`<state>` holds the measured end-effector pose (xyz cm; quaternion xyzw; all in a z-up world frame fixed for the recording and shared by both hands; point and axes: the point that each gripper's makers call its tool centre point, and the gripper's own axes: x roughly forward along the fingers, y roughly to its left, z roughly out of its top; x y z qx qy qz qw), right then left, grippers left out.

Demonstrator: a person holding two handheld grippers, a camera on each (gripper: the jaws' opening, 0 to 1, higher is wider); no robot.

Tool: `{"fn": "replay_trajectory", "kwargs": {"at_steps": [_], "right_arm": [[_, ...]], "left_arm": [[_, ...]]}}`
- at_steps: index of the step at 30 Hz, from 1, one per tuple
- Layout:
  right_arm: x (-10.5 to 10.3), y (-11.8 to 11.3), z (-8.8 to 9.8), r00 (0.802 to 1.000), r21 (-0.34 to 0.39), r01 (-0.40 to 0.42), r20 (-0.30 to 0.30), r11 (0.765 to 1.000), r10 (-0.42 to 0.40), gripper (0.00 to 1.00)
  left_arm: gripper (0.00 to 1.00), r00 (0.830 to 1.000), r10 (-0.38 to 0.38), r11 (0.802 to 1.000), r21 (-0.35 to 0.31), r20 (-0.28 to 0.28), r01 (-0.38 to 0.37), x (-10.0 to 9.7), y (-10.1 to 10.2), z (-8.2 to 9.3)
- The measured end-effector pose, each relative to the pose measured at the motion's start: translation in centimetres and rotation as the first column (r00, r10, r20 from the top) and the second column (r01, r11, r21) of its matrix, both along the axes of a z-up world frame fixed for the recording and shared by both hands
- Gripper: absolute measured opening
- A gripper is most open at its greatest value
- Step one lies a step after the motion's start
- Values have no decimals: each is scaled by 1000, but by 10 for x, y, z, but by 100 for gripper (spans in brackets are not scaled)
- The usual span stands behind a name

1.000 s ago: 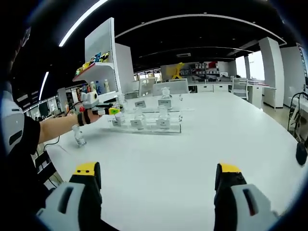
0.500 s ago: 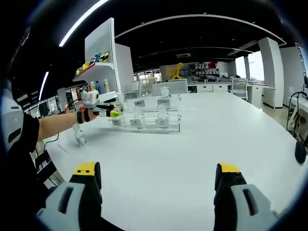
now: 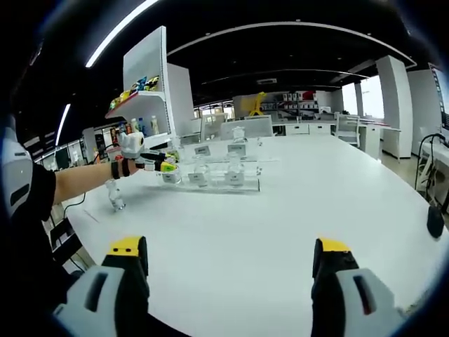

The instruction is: Identify the label on the chemical reagent bottle, grasp the chemical reagent bottle, and place it in the designated position on the reagent rack

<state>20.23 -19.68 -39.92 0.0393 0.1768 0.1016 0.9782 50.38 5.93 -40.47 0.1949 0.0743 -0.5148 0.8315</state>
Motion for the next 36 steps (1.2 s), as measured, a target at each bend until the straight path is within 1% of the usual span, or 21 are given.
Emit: {"fn": "replay_trajectory", "kwargs": {"at_steps": [7,14,18,25,36], "right_arm": [[-1,-1,2,1000,-4,1,7,1000,-1,94],[-1,1,3,1000,-2,-5,13,1000,5,94],[-1,0,4,1000,-3,-5,15,1000,5,94],[-2,-2,5,1000,-3,-3,20,1000,3,94],[-5,-2,4,1000,2,1,25,1000,-1,94]], "left_arm": [[26,1000,-17,1000,5,21,17,-1,1,0],[28,1000,-20,1000,-7,12,20,-1,0,2],[27,1000,-16,1000,-2,21,16,0,1,2],[28,1000,-6,1000,-4,18,7,-1,3,3],[30,999,-14,1000,1,36,14,-2,4,11]]}}
